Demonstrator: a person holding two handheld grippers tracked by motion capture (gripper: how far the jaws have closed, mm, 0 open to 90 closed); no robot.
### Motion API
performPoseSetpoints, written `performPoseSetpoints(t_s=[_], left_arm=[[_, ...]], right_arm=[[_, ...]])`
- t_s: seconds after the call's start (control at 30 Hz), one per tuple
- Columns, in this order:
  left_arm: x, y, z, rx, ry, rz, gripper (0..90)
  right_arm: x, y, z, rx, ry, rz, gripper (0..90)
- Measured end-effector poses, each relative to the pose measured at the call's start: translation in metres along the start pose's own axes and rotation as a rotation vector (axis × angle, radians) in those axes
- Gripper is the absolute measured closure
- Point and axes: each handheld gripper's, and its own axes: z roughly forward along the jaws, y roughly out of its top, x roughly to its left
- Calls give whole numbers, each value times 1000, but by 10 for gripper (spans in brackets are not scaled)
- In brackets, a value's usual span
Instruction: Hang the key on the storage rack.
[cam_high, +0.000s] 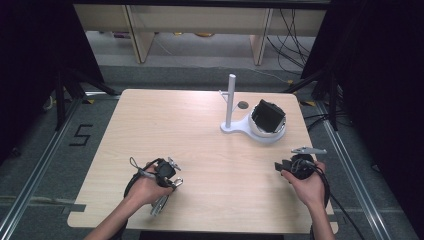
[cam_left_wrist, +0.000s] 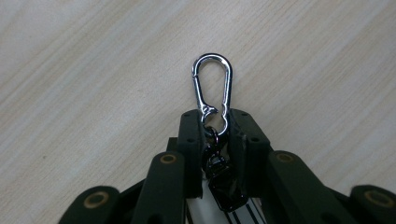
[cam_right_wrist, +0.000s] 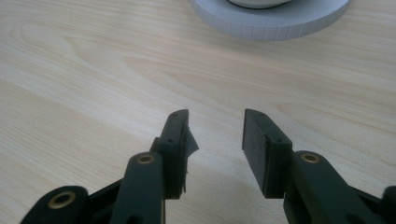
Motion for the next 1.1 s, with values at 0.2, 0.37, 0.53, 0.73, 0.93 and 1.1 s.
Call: performPoseSetpoints(t_s=[0.2, 0.37, 0.53, 0.73, 0.93, 1.1], left_arm=[[1, -2, 0, -10, -10, -7, 754], [1, -3, 0, -23, -8, 13, 754], [1, -4, -1, -26, -3, 25, 754], [0, -7, 0, -56, 1, 8, 755], [1, -11, -2, -87, 3, -4, 756], [2, -13, -7, -115, 1, -3, 756]], right_arm=[[0, 0, 0, -2, 0, 0, 615], [-1, 0, -1, -5, 16, -1, 614], [-1, 0, -1, -5, 16, -2, 614], [-1, 0, -1, -5, -2, -20, 613], [-1, 0, -1, -6, 13, -1, 608], [0, 0, 0, -6, -4, 1, 605]])
